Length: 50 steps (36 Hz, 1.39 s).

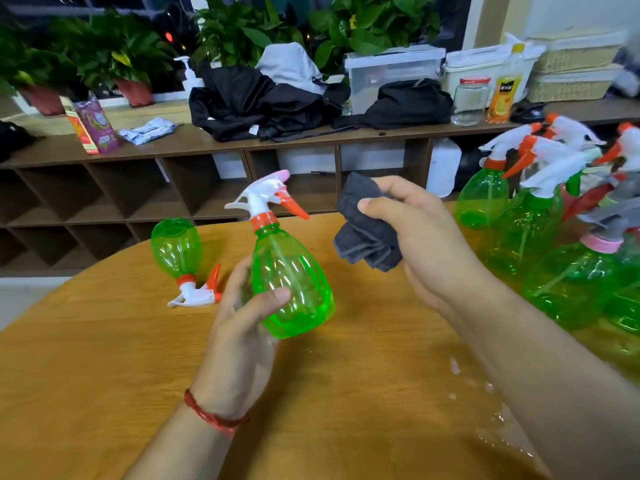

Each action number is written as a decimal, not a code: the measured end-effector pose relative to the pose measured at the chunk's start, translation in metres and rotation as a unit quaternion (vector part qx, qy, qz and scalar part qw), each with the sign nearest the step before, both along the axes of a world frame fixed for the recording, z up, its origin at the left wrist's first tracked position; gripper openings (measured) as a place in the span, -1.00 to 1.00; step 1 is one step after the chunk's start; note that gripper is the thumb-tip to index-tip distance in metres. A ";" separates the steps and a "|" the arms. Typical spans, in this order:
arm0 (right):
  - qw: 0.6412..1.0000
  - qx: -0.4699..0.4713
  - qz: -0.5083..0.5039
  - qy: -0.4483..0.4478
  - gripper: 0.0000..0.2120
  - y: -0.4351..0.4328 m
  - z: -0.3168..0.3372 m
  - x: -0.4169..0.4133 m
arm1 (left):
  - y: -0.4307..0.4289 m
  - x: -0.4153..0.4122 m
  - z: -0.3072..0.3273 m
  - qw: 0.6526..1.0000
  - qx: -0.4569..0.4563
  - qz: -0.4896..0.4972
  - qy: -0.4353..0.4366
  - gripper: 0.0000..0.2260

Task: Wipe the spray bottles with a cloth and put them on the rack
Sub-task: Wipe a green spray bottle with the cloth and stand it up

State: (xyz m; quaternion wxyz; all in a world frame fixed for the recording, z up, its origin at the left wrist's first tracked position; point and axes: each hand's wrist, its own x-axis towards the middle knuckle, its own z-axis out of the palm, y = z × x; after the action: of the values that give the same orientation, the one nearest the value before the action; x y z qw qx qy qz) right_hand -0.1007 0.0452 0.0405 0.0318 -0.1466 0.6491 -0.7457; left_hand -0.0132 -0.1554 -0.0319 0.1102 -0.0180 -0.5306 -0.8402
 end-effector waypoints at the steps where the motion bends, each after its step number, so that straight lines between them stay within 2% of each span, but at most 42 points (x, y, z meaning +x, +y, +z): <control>1: 1.000 0.005 0.005 0.011 -0.91 0.000 -0.001 0.000 | 0.002 0.002 0.000 1.000 -0.004 -0.006 0.007 -0.33; 5: 0.994 0.048 -0.010 0.097 -0.84 -0.002 -0.005 -0.001 | 0.010 0.006 0.001 0.996 -0.081 0.002 0.046 -0.17; 7: 0.982 0.090 -0.054 0.159 -0.78 -0.002 -0.009 -0.005 | 0.014 0.009 0.000 0.992 -0.110 -0.019 0.056 -0.19; 10: 0.940 0.157 -0.151 0.261 -0.71 0.002 -0.013 -0.008 | 0.018 0.012 -0.002 0.985 -0.157 -0.025 0.063 -0.29; 13: 0.888 0.232 -0.210 0.337 -0.75 0.002 -0.015 -0.004 | 0.022 0.014 -0.005 0.980 -0.185 -0.026 0.067 -0.38; 15: 0.869 0.250 -0.198 0.378 -0.77 -0.004 -0.019 0.003 | 0.023 0.015 -0.005 0.978 -0.192 -0.031 0.070 -0.40; 18: 0.859 0.253 -0.125 0.428 -0.77 -0.014 -0.020 0.009 | 0.023 0.018 -0.002 0.981 -0.174 -0.039 0.079 -0.42; 20: 0.858 0.252 -0.120 0.432 -0.77 -0.009 -0.015 0.002 | 0.020 0.019 -0.002 0.980 -0.179 -0.040 0.084 -0.42; 25: 0.872 0.248 -0.221 0.360 -0.78 0.018 -0.011 -0.018 | 0.020 0.018 -0.001 0.971 -0.221 -0.044 0.076 -0.41; 27: 0.872 0.247 -0.207 0.369 -0.78 0.009 -0.014 -0.011 | 0.022 0.017 -0.001 0.970 -0.223 -0.044 0.080 -0.42; 31: 0.863 0.239 -0.113 0.431 -0.79 -0.016 -0.020 0.006 | 0.020 0.016 -0.002 0.981 -0.176 -0.037 0.075 -0.43; 33: 0.876 0.220 -0.112 0.415 -0.80 -0.010 -0.017 0.000 | 0.018 0.016 -0.001 0.981 -0.173 -0.041 0.074 -0.43; 35: 0.901 0.188 -0.149 0.363 -0.82 0.003 -0.014 -0.010 | 0.017 0.017 -0.002 0.981 -0.171 -0.050 0.075 -0.41; 38: 0.890 0.214 -0.224 0.335 -0.80 0.013 -0.016 -0.018 | 0.019 0.017 -0.002 0.979 -0.181 -0.058 0.074 -0.38; 44: 0.889 0.218 -0.117 0.385 -0.80 -0.006 -0.019 -0.003 | 0.016 0.017 0.000 0.986 -0.136 -0.050 0.081 -0.37; 50: 0.910 0.173 -0.215 0.310 -0.78 0.026 -0.013 -0.030 | 0.013 0.018 -0.001 0.984 -0.149 -0.068 0.076 -0.38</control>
State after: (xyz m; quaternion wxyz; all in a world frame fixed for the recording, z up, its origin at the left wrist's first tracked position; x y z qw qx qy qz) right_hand -0.1308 0.0714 0.0270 -0.3073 -0.2189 0.7613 -0.5273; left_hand 0.0046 -0.1419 -0.0328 0.0891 -0.1336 -0.6372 -0.7538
